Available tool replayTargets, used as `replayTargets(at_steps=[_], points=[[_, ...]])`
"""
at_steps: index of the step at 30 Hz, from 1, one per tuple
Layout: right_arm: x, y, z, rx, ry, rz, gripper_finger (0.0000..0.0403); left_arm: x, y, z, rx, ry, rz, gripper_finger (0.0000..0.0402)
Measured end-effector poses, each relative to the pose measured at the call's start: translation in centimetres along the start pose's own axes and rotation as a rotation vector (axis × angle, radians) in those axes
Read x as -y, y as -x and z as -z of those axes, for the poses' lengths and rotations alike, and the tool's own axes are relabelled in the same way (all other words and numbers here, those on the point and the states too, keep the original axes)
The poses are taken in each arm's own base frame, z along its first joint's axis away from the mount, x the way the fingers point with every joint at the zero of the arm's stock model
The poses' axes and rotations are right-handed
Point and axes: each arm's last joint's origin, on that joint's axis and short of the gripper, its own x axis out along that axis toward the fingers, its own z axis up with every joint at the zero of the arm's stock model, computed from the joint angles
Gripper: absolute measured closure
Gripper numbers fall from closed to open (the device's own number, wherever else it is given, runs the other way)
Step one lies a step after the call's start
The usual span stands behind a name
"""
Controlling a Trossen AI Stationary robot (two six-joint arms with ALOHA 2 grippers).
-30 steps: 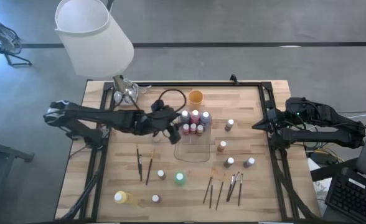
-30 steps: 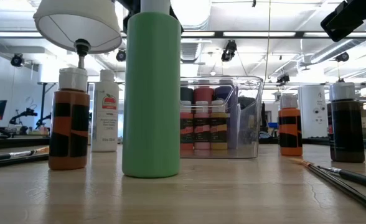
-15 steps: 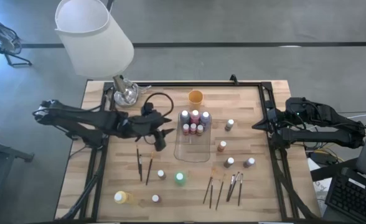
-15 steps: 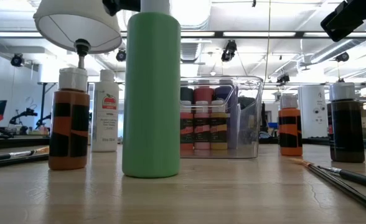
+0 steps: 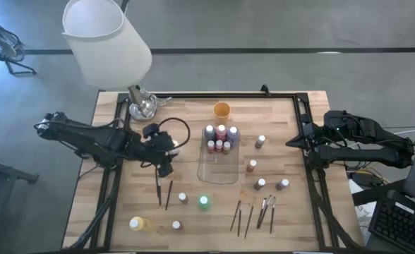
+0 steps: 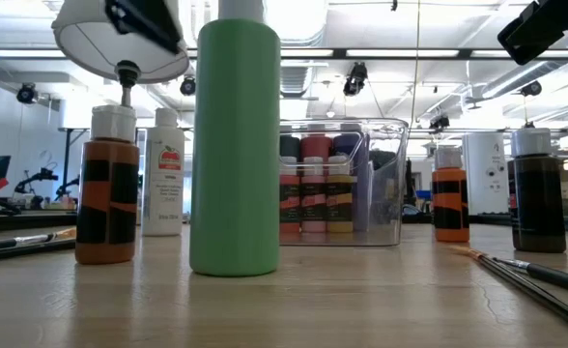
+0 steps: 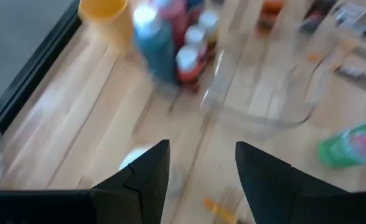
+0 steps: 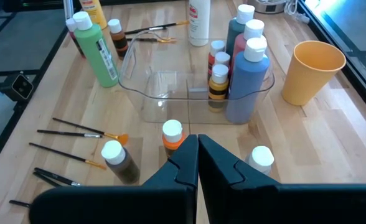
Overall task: Pick & Place Paint Supplies
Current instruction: Put the white paint bottle into the transparent bin
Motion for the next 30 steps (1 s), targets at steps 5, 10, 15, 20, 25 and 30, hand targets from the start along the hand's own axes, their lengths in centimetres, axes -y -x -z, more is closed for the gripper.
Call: replayTargets(at_steps=[5,10,15,20,25,30], points=[[0.0,0.0,0.0,0.0,0.0,0.0,0.0394,-0.4,0.0,0.8,-0.075,0.031,-0.046,0.0213],[0.0,0.0,0.0,0.0,0.0,0.0,0.0394,-0.5,-0.2,0.8,-0.05,0.132,-0.094,0.0213],[0.0,0.0,0.0,0.0,0.0,0.0,0.0394,-0.8,-1.1,1.3,-0.05,0.205,-0.157,0.0206],[0.0,0.0,0.0,0.0,0.0,0.0,0.0394,-1.4,-2.0,1.9,-0.073,0.273,-0.202,0.0169],[0.0,0.0,0.0,0.0,0.0,0.0,0.0394,-1.7,-2.8,2.5,-0.088,0.272,-0.232,0.0142],[0.0,0.0,0.0,0.0,0.0,0.0,0.0394,-1.9,-3.3,3.2,-0.075,0.292,-0.284,0.014]])
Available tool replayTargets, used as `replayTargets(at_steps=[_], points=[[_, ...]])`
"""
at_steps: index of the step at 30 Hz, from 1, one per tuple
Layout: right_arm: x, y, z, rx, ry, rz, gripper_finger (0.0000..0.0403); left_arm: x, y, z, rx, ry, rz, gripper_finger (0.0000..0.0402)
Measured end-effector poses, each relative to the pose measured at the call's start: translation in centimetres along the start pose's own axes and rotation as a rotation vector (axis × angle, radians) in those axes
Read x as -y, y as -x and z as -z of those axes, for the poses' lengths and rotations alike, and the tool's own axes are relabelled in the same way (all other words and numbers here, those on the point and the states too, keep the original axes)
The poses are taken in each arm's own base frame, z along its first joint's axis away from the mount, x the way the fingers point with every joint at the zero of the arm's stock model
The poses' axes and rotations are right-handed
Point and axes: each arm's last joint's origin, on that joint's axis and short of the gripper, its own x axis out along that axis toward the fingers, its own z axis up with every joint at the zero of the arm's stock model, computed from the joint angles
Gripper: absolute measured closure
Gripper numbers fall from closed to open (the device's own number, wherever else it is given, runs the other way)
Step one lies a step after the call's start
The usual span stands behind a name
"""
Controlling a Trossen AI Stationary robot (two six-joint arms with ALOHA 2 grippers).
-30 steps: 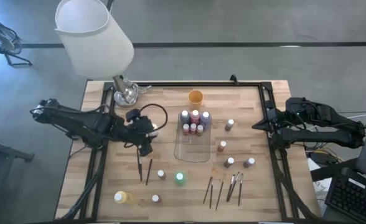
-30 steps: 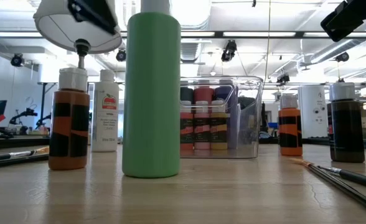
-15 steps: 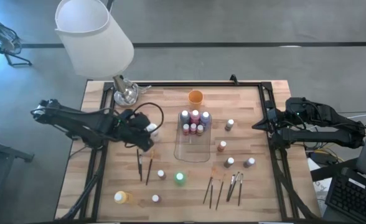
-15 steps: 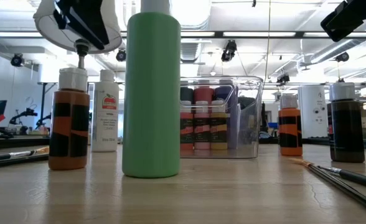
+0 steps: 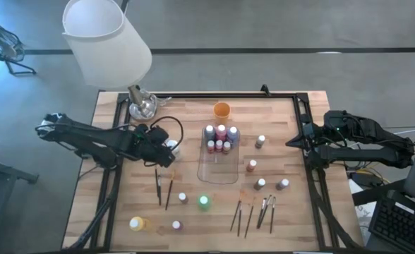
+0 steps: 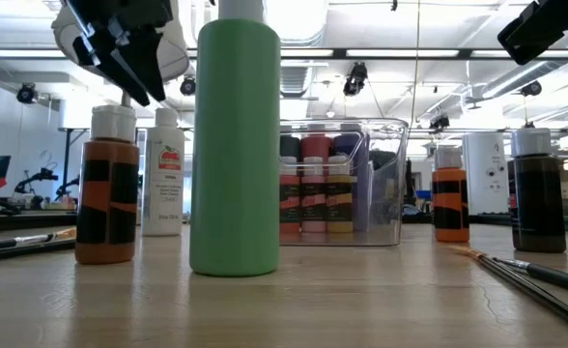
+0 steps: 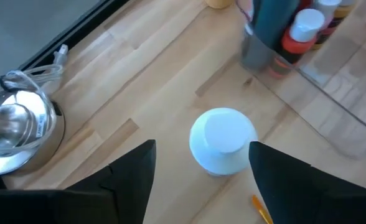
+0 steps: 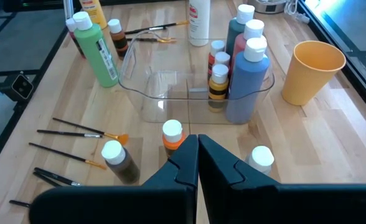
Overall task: Pick & Place Paint Supplies
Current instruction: Put the white paint bottle into the transparent bin
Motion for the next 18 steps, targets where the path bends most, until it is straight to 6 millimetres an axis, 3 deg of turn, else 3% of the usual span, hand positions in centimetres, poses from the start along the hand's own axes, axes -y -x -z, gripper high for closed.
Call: replayTargets(at_steps=[18], points=[[0.0,0.0,0.0,0.0,0.0,0.0,0.0394,0.8,-1.1,0.4,0.043,0.031,0.063,0.0142]])
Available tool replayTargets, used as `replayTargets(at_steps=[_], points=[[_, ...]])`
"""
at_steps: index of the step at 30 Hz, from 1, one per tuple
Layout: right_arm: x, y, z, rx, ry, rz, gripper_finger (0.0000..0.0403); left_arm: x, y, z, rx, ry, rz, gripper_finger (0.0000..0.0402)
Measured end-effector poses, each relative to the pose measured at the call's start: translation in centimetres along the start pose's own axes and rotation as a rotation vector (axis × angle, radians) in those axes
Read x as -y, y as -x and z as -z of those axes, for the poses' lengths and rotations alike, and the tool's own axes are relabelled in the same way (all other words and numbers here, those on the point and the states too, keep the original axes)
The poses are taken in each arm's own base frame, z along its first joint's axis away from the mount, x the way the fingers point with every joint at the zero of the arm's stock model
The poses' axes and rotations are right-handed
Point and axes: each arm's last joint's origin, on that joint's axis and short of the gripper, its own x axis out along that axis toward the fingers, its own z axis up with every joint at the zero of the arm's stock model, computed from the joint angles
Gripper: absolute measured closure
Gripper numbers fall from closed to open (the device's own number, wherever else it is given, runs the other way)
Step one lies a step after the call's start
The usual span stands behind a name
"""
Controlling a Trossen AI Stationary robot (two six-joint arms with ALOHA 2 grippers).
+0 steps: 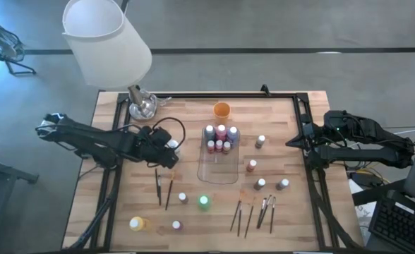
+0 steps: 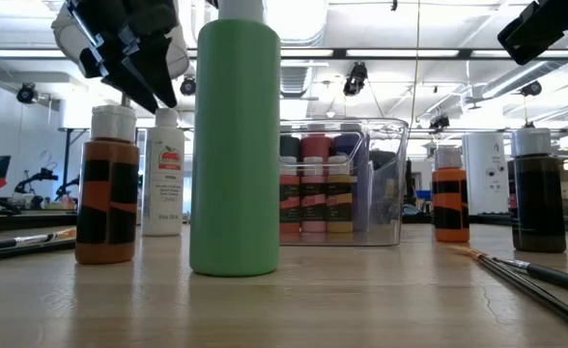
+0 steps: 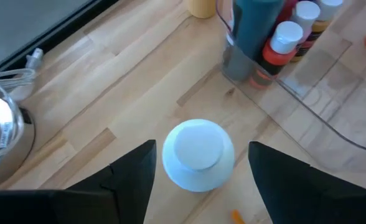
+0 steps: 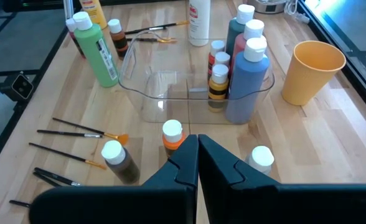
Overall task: Pick & Place Paint Supplies
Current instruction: Put the white paint bottle into the transparent bin
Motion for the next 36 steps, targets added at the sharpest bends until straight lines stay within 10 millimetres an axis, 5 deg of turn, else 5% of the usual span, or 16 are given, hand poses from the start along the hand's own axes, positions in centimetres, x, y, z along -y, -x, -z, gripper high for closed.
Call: replayTargets(at_steps=[28,36], points=[[0.0,0.0,0.0,0.0,0.0,0.0,0.0394,-0.2,-1.5,0.6,0.02,0.003,-0.005,0.0145],[0.0,0.0,0.0,0.0,0.0,0.0,0.0394,-0.2,-1.6,0.8,0.019,0.005,-0.008,0.0221]])
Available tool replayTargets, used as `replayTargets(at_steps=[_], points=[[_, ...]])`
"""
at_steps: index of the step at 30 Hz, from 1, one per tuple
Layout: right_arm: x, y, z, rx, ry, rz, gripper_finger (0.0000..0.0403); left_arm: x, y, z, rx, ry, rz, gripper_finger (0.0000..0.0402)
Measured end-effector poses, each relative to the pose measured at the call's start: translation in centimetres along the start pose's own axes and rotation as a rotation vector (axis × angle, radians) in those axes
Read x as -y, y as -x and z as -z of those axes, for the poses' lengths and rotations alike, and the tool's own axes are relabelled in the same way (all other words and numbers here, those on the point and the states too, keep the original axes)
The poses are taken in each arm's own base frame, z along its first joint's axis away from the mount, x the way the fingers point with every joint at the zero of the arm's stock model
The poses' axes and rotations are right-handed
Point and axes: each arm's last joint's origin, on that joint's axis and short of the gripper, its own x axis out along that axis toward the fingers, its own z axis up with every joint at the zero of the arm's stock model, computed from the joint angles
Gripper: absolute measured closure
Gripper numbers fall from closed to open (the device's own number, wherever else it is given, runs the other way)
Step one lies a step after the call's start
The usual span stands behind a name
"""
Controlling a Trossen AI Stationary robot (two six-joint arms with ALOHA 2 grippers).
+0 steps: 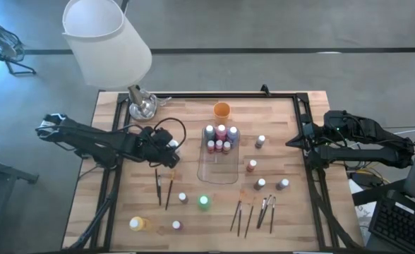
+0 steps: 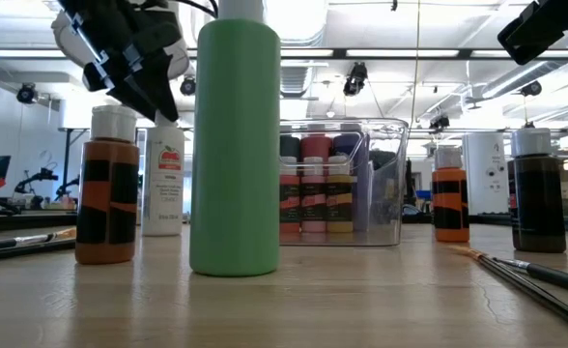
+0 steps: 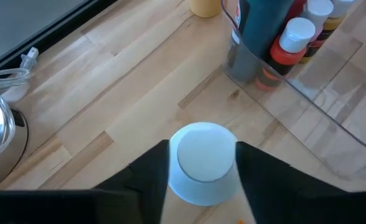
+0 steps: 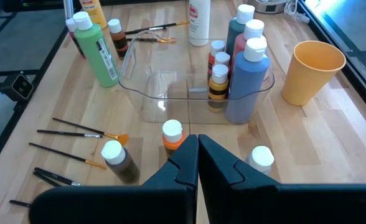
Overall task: Pick & Place Paint Supplies
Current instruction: Put the white paint bottle into the transparent bin
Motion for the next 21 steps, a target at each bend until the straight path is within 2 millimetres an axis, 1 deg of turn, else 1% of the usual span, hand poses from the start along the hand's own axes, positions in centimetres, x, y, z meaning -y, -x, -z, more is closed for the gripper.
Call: replayTargets(at_steps=[4,5,15,21], points=[[0.0,0.0,0.0,0.0,0.0,0.0,0.0394,-0.03,-0.14,0.15,-0.001,0.001,-0.002,0.0278],[0.0,0.0,0.0,0.0,0.0,0.0,0.0394,-0.02,-0.14,0.15,0.0,0.001,-0.001,0.0283],[0.0,-0.01,0.0,0.0,0.0,0.0,0.0394,0.07,0.04,-0.08,0.0,-0.002,0.009,0.0283],[0.0,0.0,0.0,0.0,0.0,0.0,0.0394,0.29,0.54,-0.75,0.019,-0.016,0.026,0.0283]])
